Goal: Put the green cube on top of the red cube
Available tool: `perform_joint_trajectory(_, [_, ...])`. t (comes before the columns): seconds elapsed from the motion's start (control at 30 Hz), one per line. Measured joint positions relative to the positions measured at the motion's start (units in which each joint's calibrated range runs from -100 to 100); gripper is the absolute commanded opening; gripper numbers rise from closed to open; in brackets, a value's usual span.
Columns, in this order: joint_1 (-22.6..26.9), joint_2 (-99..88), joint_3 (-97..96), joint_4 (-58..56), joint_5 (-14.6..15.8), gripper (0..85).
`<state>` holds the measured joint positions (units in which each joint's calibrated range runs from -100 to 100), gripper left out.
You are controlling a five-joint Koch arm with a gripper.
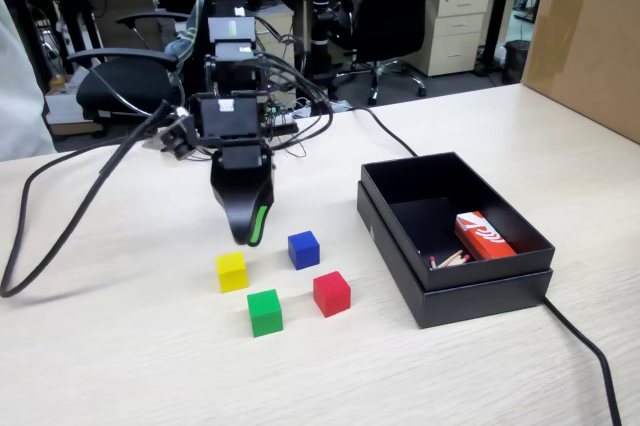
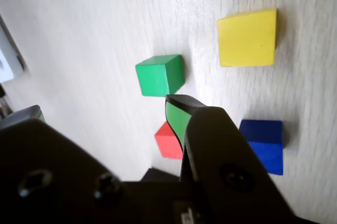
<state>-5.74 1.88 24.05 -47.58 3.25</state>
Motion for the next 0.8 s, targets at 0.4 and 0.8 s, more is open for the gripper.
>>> perform_joint_trajectory(0.4, [1.7, 14.5, 5.9, 0.0, 0.0, 46.0])
perform_joint_trajectory(0.8, [1.4, 20.7, 8.4, 0.0, 0.0, 46.0])
